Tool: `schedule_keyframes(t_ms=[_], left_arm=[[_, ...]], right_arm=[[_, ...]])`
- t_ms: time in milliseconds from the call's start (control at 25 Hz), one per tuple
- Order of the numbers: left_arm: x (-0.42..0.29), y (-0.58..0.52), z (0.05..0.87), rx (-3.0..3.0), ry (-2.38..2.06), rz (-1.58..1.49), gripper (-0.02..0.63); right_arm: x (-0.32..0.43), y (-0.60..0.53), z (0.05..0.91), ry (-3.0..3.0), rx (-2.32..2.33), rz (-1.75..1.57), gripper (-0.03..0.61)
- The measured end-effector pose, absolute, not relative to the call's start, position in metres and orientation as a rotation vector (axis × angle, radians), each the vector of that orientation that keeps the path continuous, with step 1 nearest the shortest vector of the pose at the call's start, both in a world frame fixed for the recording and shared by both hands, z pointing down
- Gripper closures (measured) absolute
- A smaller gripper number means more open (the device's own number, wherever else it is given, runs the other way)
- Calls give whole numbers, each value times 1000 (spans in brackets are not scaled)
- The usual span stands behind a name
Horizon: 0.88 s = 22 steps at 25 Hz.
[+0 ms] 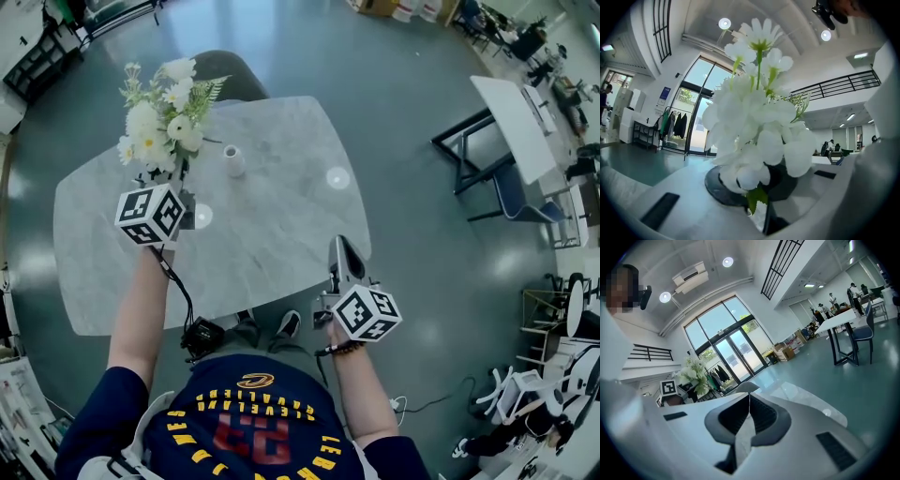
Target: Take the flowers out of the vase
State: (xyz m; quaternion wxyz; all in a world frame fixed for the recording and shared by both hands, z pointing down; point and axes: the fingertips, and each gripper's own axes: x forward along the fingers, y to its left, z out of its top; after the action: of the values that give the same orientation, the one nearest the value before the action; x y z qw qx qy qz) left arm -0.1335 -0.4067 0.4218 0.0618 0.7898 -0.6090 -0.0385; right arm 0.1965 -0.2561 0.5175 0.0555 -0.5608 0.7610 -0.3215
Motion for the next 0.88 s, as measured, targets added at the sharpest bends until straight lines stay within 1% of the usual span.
schedule_keyframes(t_ms=[280, 520, 880], left_arm=[[-151, -375, 399, 2335, -1856, -252, 561], [-188, -345, 375, 2287, -1874, -377, 561], [-187, -336, 359, 2250, -1873, -459, 561]], right_arm=[[196, -254, 507, 2333, -1698, -933, 569], [170, -247, 493, 2360, -1666, -906, 569], [177, -261, 474, 2384, -1640, -862, 569]])
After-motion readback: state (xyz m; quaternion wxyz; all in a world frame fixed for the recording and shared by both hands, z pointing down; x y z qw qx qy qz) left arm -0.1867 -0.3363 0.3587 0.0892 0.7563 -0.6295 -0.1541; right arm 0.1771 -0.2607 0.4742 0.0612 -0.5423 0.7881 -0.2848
